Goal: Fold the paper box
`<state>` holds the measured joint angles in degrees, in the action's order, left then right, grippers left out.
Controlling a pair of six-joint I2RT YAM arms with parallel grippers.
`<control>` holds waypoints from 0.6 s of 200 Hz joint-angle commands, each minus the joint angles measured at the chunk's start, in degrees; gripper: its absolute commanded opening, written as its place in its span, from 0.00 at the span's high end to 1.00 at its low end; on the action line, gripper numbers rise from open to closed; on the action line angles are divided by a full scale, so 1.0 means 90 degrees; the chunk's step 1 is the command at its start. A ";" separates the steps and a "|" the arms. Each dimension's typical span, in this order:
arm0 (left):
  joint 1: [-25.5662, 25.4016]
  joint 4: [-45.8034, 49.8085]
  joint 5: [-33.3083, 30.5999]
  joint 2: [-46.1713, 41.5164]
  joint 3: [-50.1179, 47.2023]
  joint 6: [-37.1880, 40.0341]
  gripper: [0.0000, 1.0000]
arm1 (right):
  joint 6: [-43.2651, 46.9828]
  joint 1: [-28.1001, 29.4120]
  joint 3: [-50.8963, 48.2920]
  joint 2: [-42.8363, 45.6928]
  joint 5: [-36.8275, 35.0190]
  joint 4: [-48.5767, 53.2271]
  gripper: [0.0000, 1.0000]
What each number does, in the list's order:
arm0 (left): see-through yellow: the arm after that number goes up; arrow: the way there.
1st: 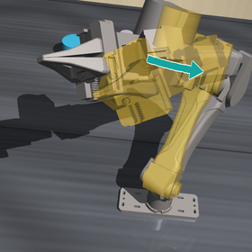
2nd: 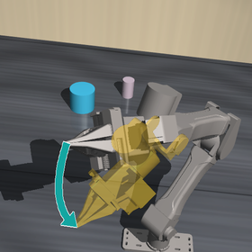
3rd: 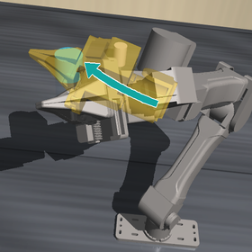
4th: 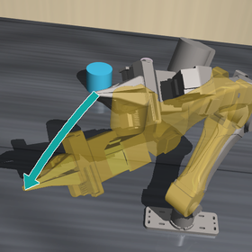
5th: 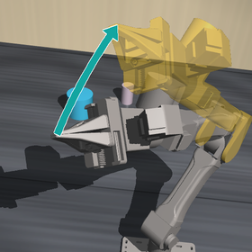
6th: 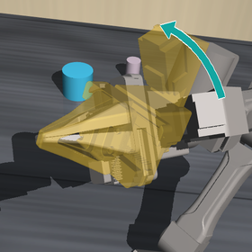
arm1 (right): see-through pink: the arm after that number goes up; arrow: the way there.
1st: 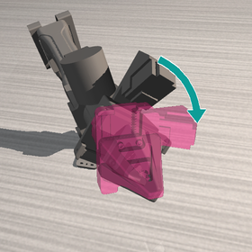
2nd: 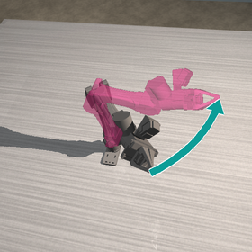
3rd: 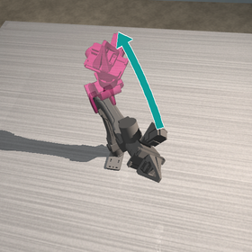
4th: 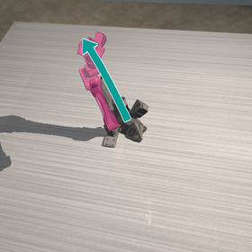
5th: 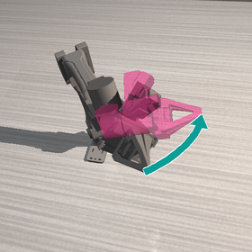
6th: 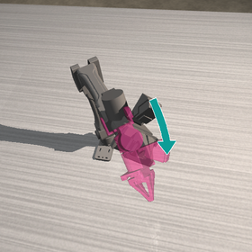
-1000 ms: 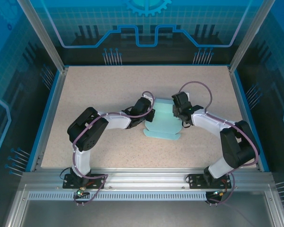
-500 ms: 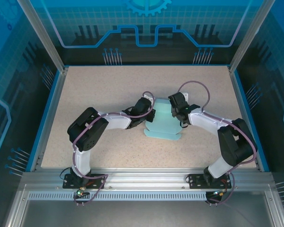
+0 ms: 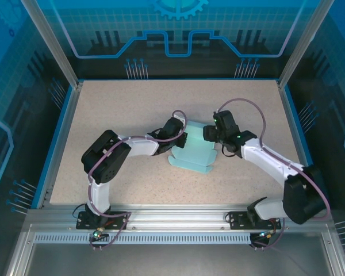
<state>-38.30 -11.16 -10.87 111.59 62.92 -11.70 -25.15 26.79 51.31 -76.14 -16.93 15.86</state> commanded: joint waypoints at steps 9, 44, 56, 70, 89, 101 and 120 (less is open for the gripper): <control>0.0030 0.0748 0.0075 -0.0372 0.0316 0.0263 1.00 | 0.0315 -0.0171 -0.0214 0.0941 0.0866 0.0391 0.29; 0.0196 0.2436 0.1103 -0.0455 0.1001 0.0790 1.00 | 0.0429 -0.0971 -0.0142 0.1731 0.1510 0.0788 0.28; 0.0269 0.3189 0.1363 -0.0427 0.1322 0.1022 1.00 | 0.0467 -0.1247 0.0110 0.1799 0.1535 0.0967 0.28; 0.0292 0.3996 0.1386 -0.0454 0.1591 0.1288 1.00 | 0.0498 -0.1499 0.0210 0.1772 0.1608 0.1164 0.28; 0.0371 0.4904 0.1690 -0.0481 0.1889 0.1652 1.00 | 0.0517 -0.1619 0.0253 0.1679 0.1814 0.1284 0.29; 0.0394 0.5548 0.1815 -0.0396 0.2205 0.1875 1.00 | 0.0505 -0.1627 0.0256 0.1596 0.1911 0.1310 0.29; 0.0407 0.6296 0.1871 -0.0217 0.2646 0.2224 1.00 | 0.0485 -0.1626 0.0222 0.1463 0.2077 0.1278 0.29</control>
<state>-34.96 30.11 1.87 109.54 81.60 1.85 -21.52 12.60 52.12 -61.54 -2.04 25.12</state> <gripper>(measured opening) 0.084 0.711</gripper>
